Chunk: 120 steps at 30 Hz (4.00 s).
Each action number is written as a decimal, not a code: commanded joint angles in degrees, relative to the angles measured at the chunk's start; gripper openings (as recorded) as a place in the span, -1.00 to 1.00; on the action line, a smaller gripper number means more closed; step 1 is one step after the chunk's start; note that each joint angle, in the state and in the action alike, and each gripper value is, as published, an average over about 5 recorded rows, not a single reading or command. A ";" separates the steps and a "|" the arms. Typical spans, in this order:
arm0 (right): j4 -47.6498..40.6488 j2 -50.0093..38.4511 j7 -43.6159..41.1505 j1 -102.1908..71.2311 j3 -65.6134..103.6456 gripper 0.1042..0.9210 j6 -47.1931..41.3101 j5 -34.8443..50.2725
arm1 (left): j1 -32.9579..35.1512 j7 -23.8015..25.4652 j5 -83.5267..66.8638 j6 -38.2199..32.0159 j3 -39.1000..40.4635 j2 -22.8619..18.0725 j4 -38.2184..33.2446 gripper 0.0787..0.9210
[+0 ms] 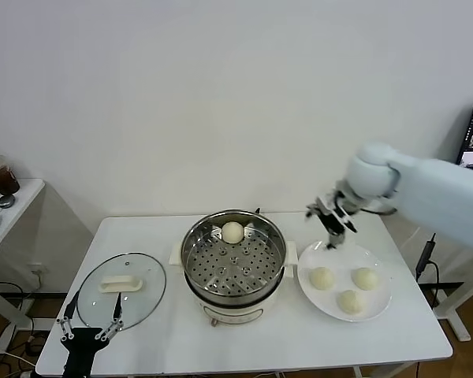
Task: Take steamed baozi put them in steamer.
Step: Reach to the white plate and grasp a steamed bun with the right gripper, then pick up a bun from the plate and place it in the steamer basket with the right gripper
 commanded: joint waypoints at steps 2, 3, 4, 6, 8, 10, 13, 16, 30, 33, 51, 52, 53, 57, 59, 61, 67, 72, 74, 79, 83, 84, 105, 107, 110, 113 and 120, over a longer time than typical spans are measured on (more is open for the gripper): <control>-1.39 -8.96 -0.83 -16.24 8.84 0.76 -4.10 -3.81 | 0.05 0.01 -0.03 -0.01 -0.29 -0.02 0.02 0.77; -2.37 -8.29 -0.69 -17.63 9.95 0.76 -3.78 -4.42 | 0.09 0.00 -0.03 0.00 -0.45 -0.10 -0.01 0.77; -3.40 -7.46 -0.46 -19.16 11.11 0.76 -3.43 -5.08 | 0.17 -0.01 -0.05 0.01 -0.63 -0.19 -0.05 0.77; -5.27 -5.71 0.14 -22.03 13.03 0.76 -2.93 -6.08 | 0.41 -0.04 -0.11 0.04 -1.03 -0.35 -0.30 0.77; -6.86 -3.96 0.80 -24.47 14.47 0.76 -2.30 -6.99 | 0.65 -0.06 -0.17 0.06 -1.48 -0.52 -0.56 0.77; -8.25 -2.28 1.37 -26.41 15.53 0.76 -1.86 -7.84 | 0.79 -0.07 -0.18 0.08 -1.84 -0.65 -0.70 0.77; -10.22 0.16 2.14 -28.91 17.02 0.76 -1.35 -9.49 | 0.91 -0.07 -0.12 0.08 -2.09 -0.82 -0.62 0.77; -12.11 2.46 2.77 -30.42 18.01 0.76 -0.52 -11.21 | 0.95 -0.07 -0.06 0.06 -2.19 -0.98 -0.48 0.77; -18.72 8.96 4.31 -32.34 20.66 0.76 1.70 -16.36 | 0.93 -0.11 -0.10 -0.04 -2.88 -1.09 -0.41 0.77; -19.13 9.26 4.16 -32.27 20.66 0.76 1.45 -16.62 | 0.92 -0.12 -0.11 -0.11 -2.95 -1.14 -0.39 0.77; -18.38 9.41 1.89 -30.59 20.93 0.11 0.50 -15.29 | 1.14 -0.16 0.05 -0.41 -3.26 -1.39 -0.72 0.77; -17.69 8.93 1.64 -29.97 20.77 0.07 0.33 -14.67 | 1.14 -0.16 0.05 -0.42 -3.27 -1.38 -0.76 0.77; -17.02 8.42 1.42 -29.21 20.60 0.05 0.20 -14.01 | 1.14 -0.16 0.05 -0.42 -3.28 -1.35 -0.79 0.77; -13.61 4.87 0.28 -23.24 19.51 -0.01 -0.39 -9.73 | 1.03 -0.16 -0.02 -0.48 -3.33 -1.12 -0.83 0.77; -11.87 2.81 -0.07 -18.56 17.63 -0.03 -0.77 -6.83 | 0.87 -0.16 -0.03 -0.50 -3.24 -0.95 -0.82 0.77; -10.19 1.15 -0.22 -12.42 13.82 -0.04 -1.36 -2.85 | 0.64 -0.18 0.00 -0.48 -3.06 -0.73 -0.82 0.77; -4.94 0.45 -0.28 9.89 1.22 -0.05 -5.15 10.28 | -0.70 -0.19 -0.34 -0.22 -2.29 0.53 -0.54 0.77; 1.58 5.97 2.62 21.35 -6.82 -0.04 -11.90 22.15 | -1.72 -0.12 -0.69 -0.16 -1.64 1.39 -0.22 0.77; 4.27 9.10 5.16 22.66 -8.90 -0.03 -15.11 26.68 | -1.82 -0.12 -0.52 -0.18 -1.43 1.55 -0.13 0.77; 5.79 17.10 11.78 17.50 -8.37 -0.02 -21.42 31.81 | -1.89 -0.16 0.49 -0.23 -0.93 1.52 -0.04 0.77; 2.10 24.96 15.76 11.11 -6.14 -0.01 -24.80 32.09 | -1.78 -0.32 1.12 -0.71 -1.32 1.56 0.36 0.77; 0.86 27.01 16.59 9.81 -5.85 -0.01 -25.58 32.19 | -1.71 -0.35 1.29 -0.88 -1.50 1.53 0.46 0.77; -20.09 46.04 21.03 -3.75 -3.98 0.00 -27.51 25.88 | -3.46 -0.39 1.49 -1.14 -3.16 0.25 1.80 0.77; -21.02 46.50 21.04 -4.48 -3.90 0.01 -27.50 25.21 | -3.57 -0.41 1.45 -1.19 -3.23 0.29 1.97 0.77; -22.13 46.95 21.03 -5.44 -3.67 0.01 -27.49 24.84 | -3.69 -0.42 1.37 -1.25 -3.39 0.35 2.14 0.77; -22.43 46.90 20.62 -5.94 -3.59 0.01 -27.50 24.38 | -3.74 -0.42 1.27 -1.27 -3.54 0.38 2.22 0.77; -19.66 43.54 17.03 -3.52 -3.04 0.24 -27.48 23.76 | -3.83 -0.40 1.19 -1.37 -3.70 0.44 2.47 0.77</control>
